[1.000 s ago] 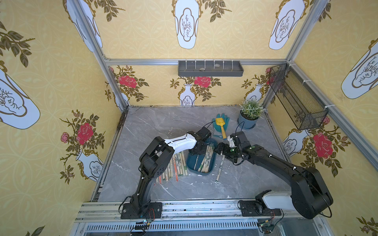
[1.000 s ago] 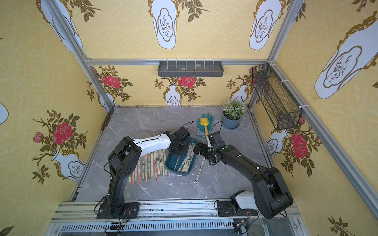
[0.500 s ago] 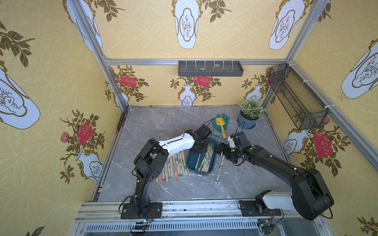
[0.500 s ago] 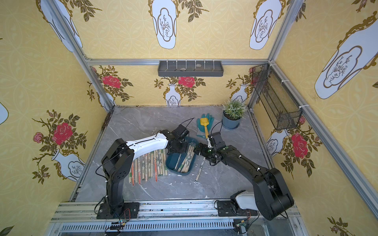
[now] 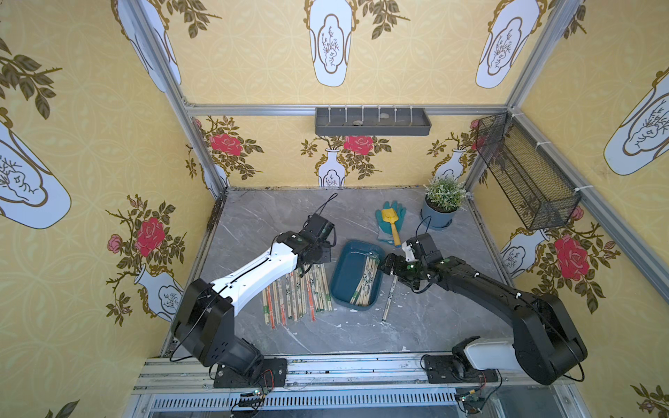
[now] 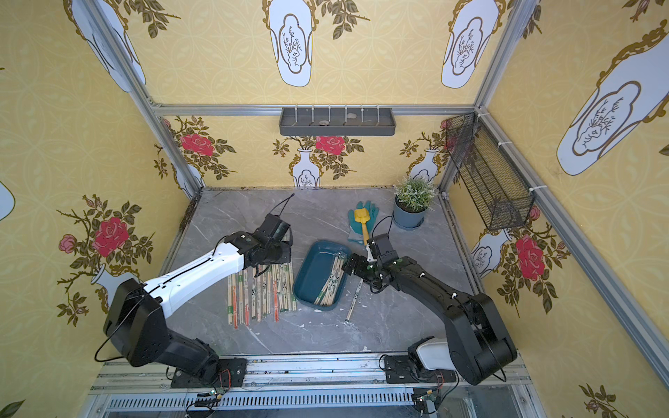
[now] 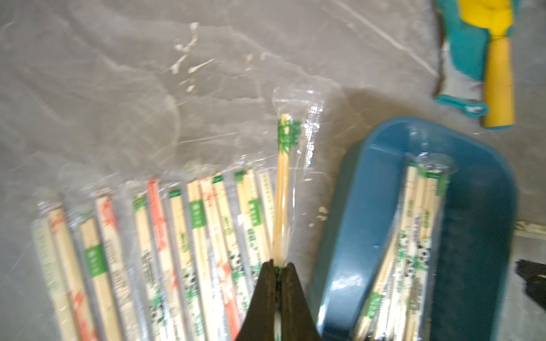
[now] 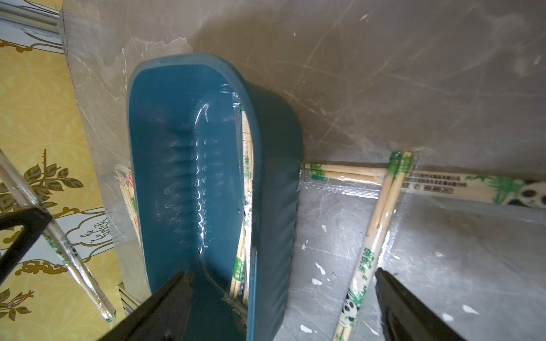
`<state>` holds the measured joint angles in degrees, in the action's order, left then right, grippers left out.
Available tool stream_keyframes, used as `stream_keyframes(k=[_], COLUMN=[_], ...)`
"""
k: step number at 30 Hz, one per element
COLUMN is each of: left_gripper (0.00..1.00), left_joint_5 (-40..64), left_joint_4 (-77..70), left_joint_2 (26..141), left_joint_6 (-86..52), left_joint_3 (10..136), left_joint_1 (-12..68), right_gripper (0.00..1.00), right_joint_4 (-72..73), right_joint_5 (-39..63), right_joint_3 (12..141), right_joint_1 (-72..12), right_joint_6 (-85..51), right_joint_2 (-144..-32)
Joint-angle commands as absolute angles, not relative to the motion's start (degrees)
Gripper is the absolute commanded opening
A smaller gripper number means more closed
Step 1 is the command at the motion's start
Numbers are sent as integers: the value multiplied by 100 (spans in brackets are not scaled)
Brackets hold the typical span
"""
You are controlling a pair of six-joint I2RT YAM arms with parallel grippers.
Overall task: Take the paired disposable chopsticks out of the storage box
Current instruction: Place the paired disposable chopsticks at the center of the board.
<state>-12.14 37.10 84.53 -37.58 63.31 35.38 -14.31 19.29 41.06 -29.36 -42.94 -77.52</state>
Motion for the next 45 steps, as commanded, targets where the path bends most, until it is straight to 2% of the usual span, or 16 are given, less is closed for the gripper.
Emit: stream_keyframes(k=[1,7,12,27,31,35,37,45], left_gripper=[0,0,0,1,11,37,43,53], left_joint_5=[-1521,-1698,-2023,-2783,-2753,-2624,-2532,-1698], left_joint_4=[4111,4303,4557,4982,5051,5012,4975,4858], left_joint_2=[8049,7361,7382,8966,9291,9311,9198,8183], left_joint_6=[-3892,-3894,-3732,-3615,-3569,-3524,-3490,-3431], left_joint_3=[5785,4857,4760,5254,5359,5388,5379,5511], left_joint_1=[3135,1981,1349,931,928,925,924,1061], right_gripper=[97,98,98,97,97,97,97,98], right_joint_4=[-1180,-982,-807,-167,-149,-217,-254,-716], right_joint_5=[1973,2089,2200,2745,2880,2903,2896,2763], right_joint_3=[4139,4122,4087,3751,3669,3644,3641,3824], right_joint_1=[-2927,-2901,-2866,-2423,-2256,-2171,-2171,-2171], right_joint_6=[-4237,-4219,-4219,-4333,-4316,-4315,-4307,-4182], right_joint_2=[-7811,-7889,-7911,-7649,-7538,-7488,-7479,-7470])
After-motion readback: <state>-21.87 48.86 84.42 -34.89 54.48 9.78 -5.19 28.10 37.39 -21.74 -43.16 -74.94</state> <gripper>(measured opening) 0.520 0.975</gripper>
